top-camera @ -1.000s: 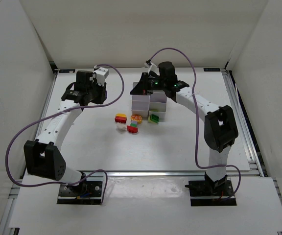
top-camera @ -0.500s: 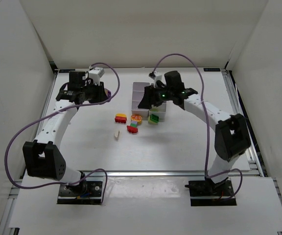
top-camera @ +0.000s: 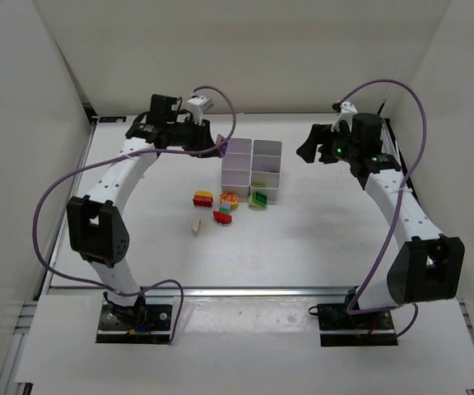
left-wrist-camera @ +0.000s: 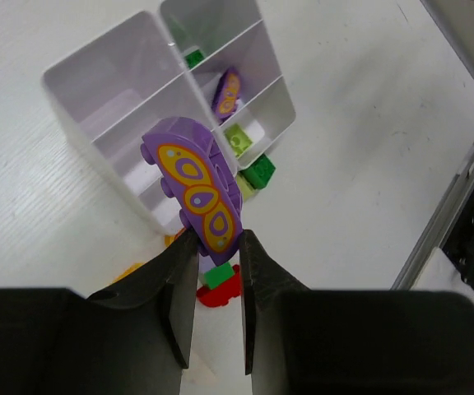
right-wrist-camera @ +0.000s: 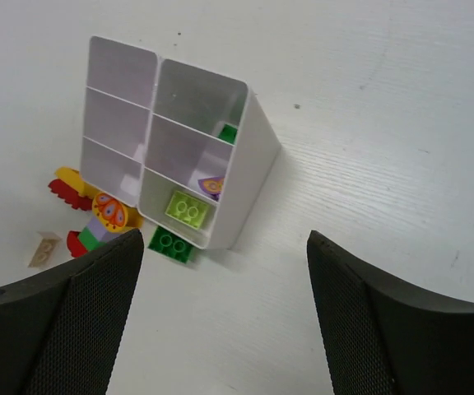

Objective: Sort the legos into containers by color

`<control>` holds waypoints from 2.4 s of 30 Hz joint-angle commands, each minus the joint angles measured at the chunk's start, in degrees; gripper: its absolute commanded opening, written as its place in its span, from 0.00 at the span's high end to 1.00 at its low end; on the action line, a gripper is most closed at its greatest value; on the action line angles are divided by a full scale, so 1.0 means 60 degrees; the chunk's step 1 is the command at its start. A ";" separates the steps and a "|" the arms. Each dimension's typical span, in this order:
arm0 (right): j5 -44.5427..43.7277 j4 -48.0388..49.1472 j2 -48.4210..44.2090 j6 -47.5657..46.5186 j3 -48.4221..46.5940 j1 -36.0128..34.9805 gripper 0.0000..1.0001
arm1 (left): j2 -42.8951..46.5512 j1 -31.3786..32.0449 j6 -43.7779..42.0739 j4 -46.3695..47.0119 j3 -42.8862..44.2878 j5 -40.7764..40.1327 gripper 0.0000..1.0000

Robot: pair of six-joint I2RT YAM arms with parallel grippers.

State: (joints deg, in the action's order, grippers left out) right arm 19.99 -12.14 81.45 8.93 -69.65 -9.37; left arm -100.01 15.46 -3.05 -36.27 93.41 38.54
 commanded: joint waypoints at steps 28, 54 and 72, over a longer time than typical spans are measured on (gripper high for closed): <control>0.0653 0.0148 -0.0714 0.0152 0.0900 0.1312 0.17 | -0.4542 0.2740 -0.6391 -0.4282 0.6975 -0.1691 0.81; 0.0711 0.0178 -0.0831 0.0621 0.1193 0.2117 0.17 | -0.5495 0.3253 -0.8047 -0.3872 0.7518 -0.2688 0.49; 0.1210 0.0193 -0.0319 0.0109 0.0974 0.1986 0.17 | 0.0255 0.2037 -0.0797 -0.1412 0.2546 -0.5455 0.46</control>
State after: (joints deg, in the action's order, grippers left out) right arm 26.35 -12.29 78.46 11.20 -62.13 3.16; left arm -113.54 28.18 -18.90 -46.59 117.45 13.17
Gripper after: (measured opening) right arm 0.828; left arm 0.518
